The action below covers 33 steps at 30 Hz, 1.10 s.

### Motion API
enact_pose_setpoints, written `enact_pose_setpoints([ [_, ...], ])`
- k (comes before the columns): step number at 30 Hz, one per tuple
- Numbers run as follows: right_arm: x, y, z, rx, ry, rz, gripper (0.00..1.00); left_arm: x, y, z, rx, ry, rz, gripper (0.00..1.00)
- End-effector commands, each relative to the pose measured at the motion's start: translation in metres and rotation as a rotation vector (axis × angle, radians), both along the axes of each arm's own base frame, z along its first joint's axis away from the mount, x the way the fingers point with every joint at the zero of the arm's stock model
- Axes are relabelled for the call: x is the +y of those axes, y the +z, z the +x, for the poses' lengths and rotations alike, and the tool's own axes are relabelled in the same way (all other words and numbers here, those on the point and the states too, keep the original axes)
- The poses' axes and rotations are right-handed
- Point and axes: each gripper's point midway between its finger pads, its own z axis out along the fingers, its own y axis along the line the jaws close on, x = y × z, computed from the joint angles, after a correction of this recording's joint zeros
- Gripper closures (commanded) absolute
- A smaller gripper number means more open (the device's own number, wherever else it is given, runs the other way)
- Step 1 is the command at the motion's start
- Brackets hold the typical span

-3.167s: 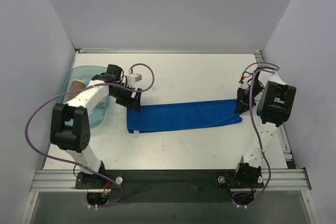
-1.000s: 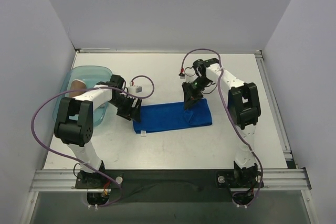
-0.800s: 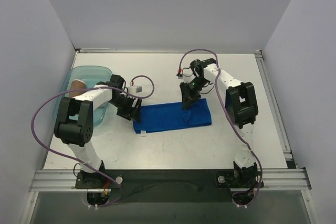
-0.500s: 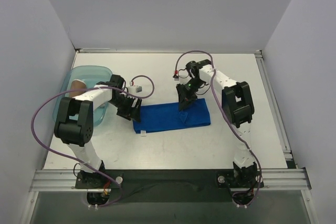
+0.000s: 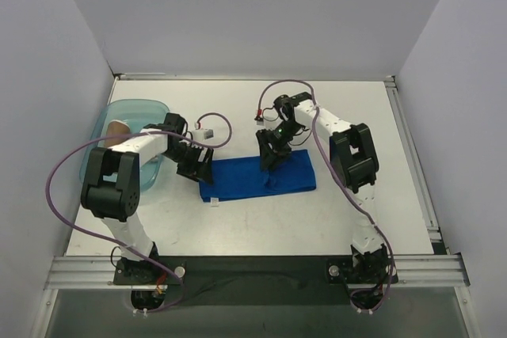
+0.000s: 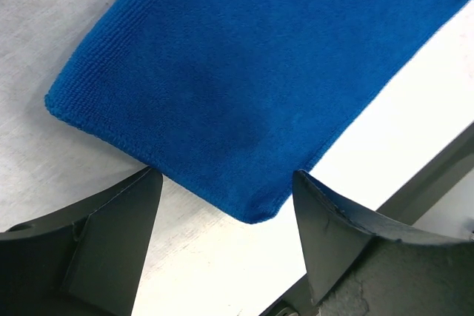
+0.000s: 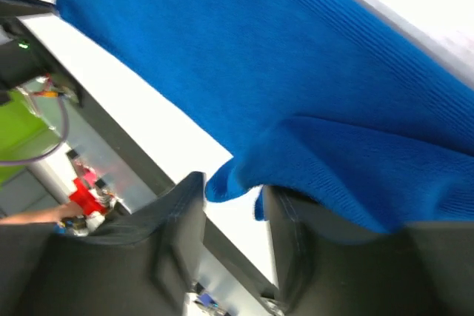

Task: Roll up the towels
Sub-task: Fold the towel

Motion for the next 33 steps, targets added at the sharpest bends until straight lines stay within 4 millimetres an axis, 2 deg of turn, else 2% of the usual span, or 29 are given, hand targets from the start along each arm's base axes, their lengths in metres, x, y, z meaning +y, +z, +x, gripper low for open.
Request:
enact_pose_setpoints([
  [1,0.015,0.054,0.003,-0.043,-0.01,0.114,0.58,-0.01,0.03,0.011,-0.096,-0.012,-0.117,0.18],
  [3,0.015,0.086,0.001,-0.094,-0.001,0.192,0.51,-0.013,0.046,0.016,-0.137,-0.008,-0.167,0.18],
  [6,-0.001,0.118,-0.002,-0.138,-0.023,0.273,0.5,-0.018,0.082,0.033,-0.3,-0.015,-0.206,0.19],
  [7,-0.015,0.123,0.004,-0.146,-0.059,0.284,0.53,-0.02,0.088,0.036,-0.324,-0.01,-0.21,0.19],
  [8,-0.024,0.126,0.001,-0.152,-0.075,0.289,0.54,-0.022,0.092,0.042,-0.357,-0.011,-0.202,0.2],
  [9,-0.031,0.127,0.001,-0.15,-0.091,0.298,0.55,-0.032,0.096,0.045,-0.386,-0.039,-0.193,0.21],
  [10,-0.04,0.125,0.004,-0.162,-0.099,0.298,0.58,-0.035,0.103,0.056,-0.43,-0.043,-0.165,0.21],
  [11,-0.056,0.122,0.011,-0.17,-0.138,0.283,0.61,-0.041,0.106,0.061,-0.454,-0.064,-0.154,0.22],
  [12,-0.067,0.11,0.01,-0.148,-0.162,0.248,0.65,-0.048,0.101,0.067,-0.455,-0.078,-0.138,0.23],
  [13,-0.078,0.1,0.013,-0.152,-0.174,0.209,0.73,-0.066,0.111,0.073,-0.493,-0.118,-0.132,0.23],
  [14,-0.09,0.09,0.016,-0.144,-0.2,0.182,0.74,-0.07,0.109,0.079,-0.509,-0.125,-0.099,0.23],
  [15,-0.098,0.077,0.013,-0.123,-0.207,0.152,0.78,-0.078,0.098,0.084,-0.495,-0.139,-0.081,0.23],
  [16,-0.107,0.066,0.013,-0.12,-0.212,0.106,0.79,-0.094,0.099,0.085,-0.507,-0.173,-0.081,0.23],
  [17,-0.115,0.055,0.016,-0.109,-0.223,0.088,0.79,-0.1,0.104,0.097,-0.543,-0.165,-0.056,0.23],
  [18,-0.118,0.046,0.013,-0.086,-0.227,0.069,0.8,-0.109,0.092,0.103,-0.527,-0.177,-0.042,0.23],
  [19,-0.123,0.034,0.015,-0.076,-0.231,0.043,0.8,-0.121,0.098,0.11,-0.549,-0.186,-0.044,0.23],
  [20,-0.125,0.028,0.014,-0.062,-0.237,0.033,0.81,-0.129,0.085,0.113,-0.528,-0.194,-0.033,0.23],
  [22,-0.13,0.012,0.011,-0.032,-0.237,-0.002,0.83,-0.139,0.08,0.115,-0.515,-0.211,-0.034,0.26],
  [23,-0.13,0.006,0.011,-0.029,-0.239,-0.008,0.83,-0.154,0.084,0.109,-0.506,-0.253,-0.078,0.3],
  [25,-0.131,-0.006,0.008,0.003,-0.242,-0.02,0.84,-0.162,0.079,0.095,-0.484,-0.324,-0.107,0.38],
  [26,-0.131,-0.011,0.008,0.011,-0.247,-0.027,0.84,-0.167,0.074,0.083,-0.475,-0.363,-0.113,0.39],
  [28,-0.133,-0.022,0.005,0.043,-0.25,-0.038,0.86,-0.175,0.08,0.066,-0.499,-0.456,-0.154,0.43],
  [29,-0.133,-0.025,0.004,0.054,-0.252,-0.042,0.87,-0.182,0.084,0.052,-0.502,-0.504,-0.167,0.43],
  [31,-0.132,-0.031,0.001,0.075,-0.252,-0.046,0.87,-0.185,0.081,0.039,-0.526,-0.589,-0.177,0.43],
  [33,-0.133,-0.033,-0.001,0.081,-0.255,-0.051,0.87,-0.189,0.079,0.026,-0.574,-0.689,-0.167,0.36],
])
